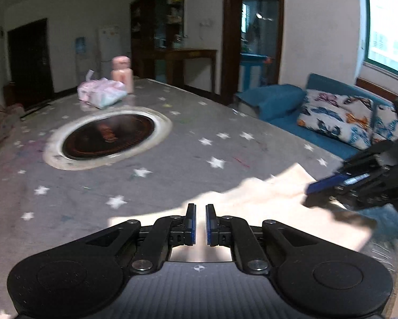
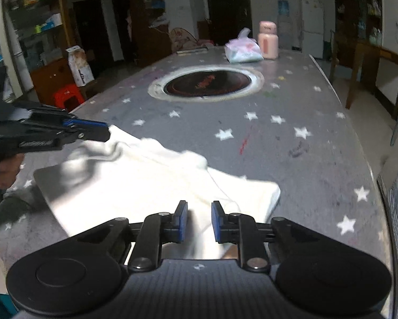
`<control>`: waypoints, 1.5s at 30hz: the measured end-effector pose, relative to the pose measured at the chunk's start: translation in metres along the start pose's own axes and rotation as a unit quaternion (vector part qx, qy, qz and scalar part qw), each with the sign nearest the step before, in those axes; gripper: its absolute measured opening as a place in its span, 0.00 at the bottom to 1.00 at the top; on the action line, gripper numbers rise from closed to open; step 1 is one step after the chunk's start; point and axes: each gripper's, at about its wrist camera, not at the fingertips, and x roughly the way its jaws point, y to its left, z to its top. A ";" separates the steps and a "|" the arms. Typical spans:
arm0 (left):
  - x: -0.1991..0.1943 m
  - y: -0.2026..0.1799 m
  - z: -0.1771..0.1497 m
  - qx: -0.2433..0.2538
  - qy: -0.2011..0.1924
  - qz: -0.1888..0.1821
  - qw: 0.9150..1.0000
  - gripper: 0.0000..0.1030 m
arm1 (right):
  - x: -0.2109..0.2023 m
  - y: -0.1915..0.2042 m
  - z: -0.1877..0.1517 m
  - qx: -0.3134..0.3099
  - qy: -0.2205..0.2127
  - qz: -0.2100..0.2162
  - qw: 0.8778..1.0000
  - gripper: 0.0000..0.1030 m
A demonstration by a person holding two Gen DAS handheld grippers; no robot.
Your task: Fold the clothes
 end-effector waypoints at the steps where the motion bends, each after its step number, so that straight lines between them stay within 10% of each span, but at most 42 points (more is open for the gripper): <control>1: 0.007 -0.002 -0.002 0.002 0.010 0.001 1.000 0.09 | -0.002 0.000 -0.002 0.001 0.001 -0.001 1.000 0.17; 45: -0.036 0.012 -0.037 -0.060 0.010 0.032 0.998 0.23 | 0.052 0.039 0.041 -0.048 0.015 0.024 0.998 0.15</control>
